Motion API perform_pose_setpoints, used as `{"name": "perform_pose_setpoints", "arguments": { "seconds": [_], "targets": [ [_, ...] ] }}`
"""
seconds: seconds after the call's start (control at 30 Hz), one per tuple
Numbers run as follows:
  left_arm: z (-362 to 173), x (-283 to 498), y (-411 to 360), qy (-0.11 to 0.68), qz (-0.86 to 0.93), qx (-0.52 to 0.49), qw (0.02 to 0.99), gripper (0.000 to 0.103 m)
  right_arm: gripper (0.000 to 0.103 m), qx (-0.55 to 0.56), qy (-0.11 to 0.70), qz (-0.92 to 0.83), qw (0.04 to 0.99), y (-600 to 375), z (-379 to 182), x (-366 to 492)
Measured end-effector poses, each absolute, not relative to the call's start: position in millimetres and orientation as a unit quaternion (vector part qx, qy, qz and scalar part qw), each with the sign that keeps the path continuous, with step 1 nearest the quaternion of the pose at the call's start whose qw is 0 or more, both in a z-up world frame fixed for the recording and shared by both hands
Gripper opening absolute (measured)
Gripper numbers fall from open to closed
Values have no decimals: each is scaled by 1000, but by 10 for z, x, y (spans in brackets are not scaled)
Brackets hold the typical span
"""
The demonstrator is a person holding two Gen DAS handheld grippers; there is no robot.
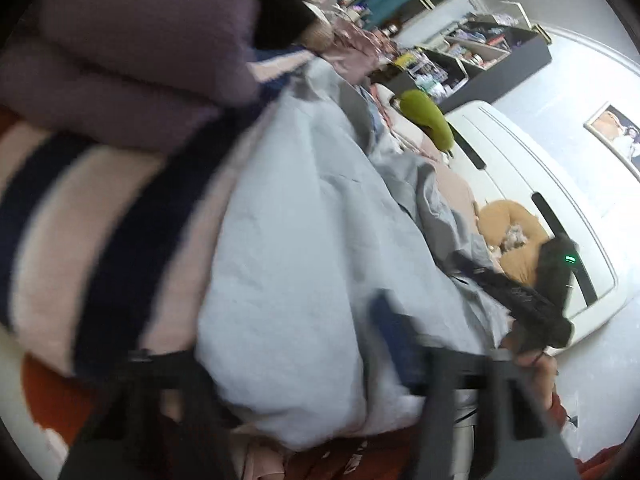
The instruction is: Fold large clothes
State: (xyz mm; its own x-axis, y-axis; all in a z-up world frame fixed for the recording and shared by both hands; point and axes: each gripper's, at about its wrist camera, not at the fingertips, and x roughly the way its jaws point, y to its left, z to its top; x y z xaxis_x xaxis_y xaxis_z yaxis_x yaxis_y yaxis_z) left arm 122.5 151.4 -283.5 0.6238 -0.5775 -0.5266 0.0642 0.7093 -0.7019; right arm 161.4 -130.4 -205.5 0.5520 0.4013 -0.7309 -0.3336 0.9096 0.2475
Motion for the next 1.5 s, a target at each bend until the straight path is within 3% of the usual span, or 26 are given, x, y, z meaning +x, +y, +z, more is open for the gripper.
{"name": "perform_pose_setpoints", "arguments": {
  "seconds": [0.07, 0.33, 0.53, 0.67, 0.73, 0.8, 0.97, 1.03, 1.2, 1.23, 1.27, 1.3, 1.5],
  "targets": [
    [-2724, 1301, 1457, 374, -217, -341, 835, 21, 27, 28, 455, 211, 865, -1288, -2212, 1670],
    [-1656, 1512, 687, 286, -343, -246, 860, 19, 37, 53, 415, 261, 870, -1634, -2043, 1312],
    [-1526, 1697, -372, 315, -458, -161, 816, 19, 39, 114, 345, 181, 914, -2680, -1555, 1007],
    [-1906, 1730, -1023, 369, -498, -127, 775, 20, 53, 151, 314, 157, 924, -3227, -1287, 943],
    [-2134, 1685, -1208, 398, -498, -115, 762, 20, 65, 176, 314, 187, 914, -3292, -1240, 985],
    [-2303, 1642, -1313, 413, -497, -107, 756, 20, 84, 217, 317, 245, 890, -3280, -1239, 1111],
    [-2222, 1638, -1287, 401, -497, -102, 762, 22, 89, 161, 402, 249, 866, -2797, -1500, 1455],
    [-2177, 1546, -1268, 396, -503, -94, 762, 26, 80, 145, 429, 261, 853, -2575, -1662, 1588],
    [-2051, 1305, -1030, 379, -512, -79, 767, 45, 21, 110, 433, 276, 851, -2339, -1704, 1638],
    [-2012, 1284, -924, 376, -512, -89, 767, 51, 17, 108, 424, 273, 857, -2337, -1655, 1604],
    [-1945, 1252, -785, 369, -505, -97, 774, 66, 13, 103, 411, 269, 865, -2343, -1572, 1549],
    [-1887, 1233, -700, 360, -500, -99, 781, 71, 11, 102, 400, 267, 871, -2355, -1510, 1496],
    [-1524, 1359, -448, 317, -472, -111, 815, 82, 9, 128, 356, 231, 896, -2811, -1191, 1066]
  ]
}}
